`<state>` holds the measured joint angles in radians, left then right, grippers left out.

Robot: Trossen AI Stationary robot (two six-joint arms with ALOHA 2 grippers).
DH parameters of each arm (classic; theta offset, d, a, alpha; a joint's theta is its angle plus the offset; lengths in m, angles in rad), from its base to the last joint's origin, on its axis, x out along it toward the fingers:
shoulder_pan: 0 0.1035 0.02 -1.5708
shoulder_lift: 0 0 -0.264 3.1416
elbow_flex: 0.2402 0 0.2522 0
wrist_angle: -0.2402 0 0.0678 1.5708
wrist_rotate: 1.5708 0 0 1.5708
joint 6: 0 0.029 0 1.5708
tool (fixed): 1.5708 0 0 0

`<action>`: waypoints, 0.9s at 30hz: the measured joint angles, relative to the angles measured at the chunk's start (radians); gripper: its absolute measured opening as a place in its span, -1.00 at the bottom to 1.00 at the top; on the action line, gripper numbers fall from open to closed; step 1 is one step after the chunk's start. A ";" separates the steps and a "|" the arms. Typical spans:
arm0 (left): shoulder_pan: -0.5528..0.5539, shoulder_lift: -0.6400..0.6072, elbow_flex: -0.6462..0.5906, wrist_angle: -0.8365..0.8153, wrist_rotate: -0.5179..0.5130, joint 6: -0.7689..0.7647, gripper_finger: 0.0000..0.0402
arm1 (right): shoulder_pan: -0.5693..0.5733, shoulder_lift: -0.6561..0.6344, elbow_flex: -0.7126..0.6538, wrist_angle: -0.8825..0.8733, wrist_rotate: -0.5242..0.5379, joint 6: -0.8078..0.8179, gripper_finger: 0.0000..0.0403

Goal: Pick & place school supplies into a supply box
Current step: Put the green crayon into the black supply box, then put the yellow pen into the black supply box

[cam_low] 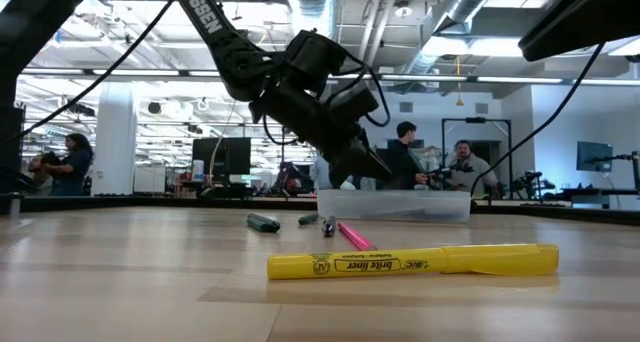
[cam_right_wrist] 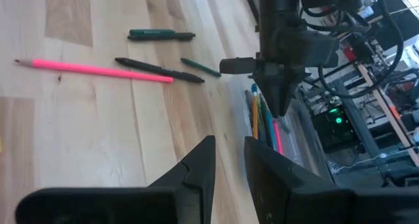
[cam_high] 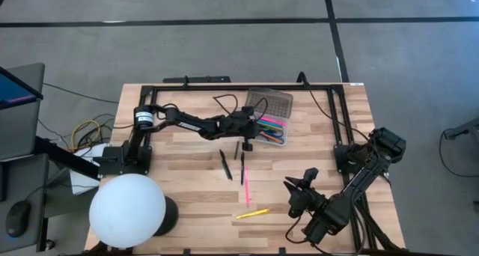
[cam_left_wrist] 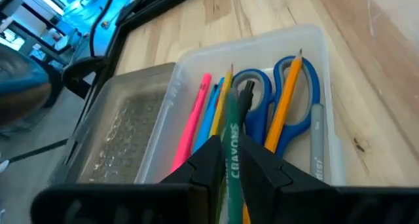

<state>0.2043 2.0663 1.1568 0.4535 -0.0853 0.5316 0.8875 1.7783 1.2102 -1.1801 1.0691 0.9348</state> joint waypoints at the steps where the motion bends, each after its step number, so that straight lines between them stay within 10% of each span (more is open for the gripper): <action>1: 0.000 0.000 0.000 -0.002 0.000 0.000 -0.75 | 0.000 0.000 0.000 0.000 0.000 0.000 -0.63; 13: -0.016 -0.021 0.000 -0.085 -0.066 0.007 -0.72 | 0.000 0.000 0.000 0.003 0.000 0.000 -0.63; 27: -0.113 -0.226 0.000 -0.627 -0.099 -0.013 -0.72 | 0.000 0.000 0.000 0.000 0.004 -0.003 -0.63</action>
<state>0.0908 1.8401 1.1568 -0.1734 -0.1839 0.5184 0.8871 1.7785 1.2102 -1.1806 1.0729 0.9321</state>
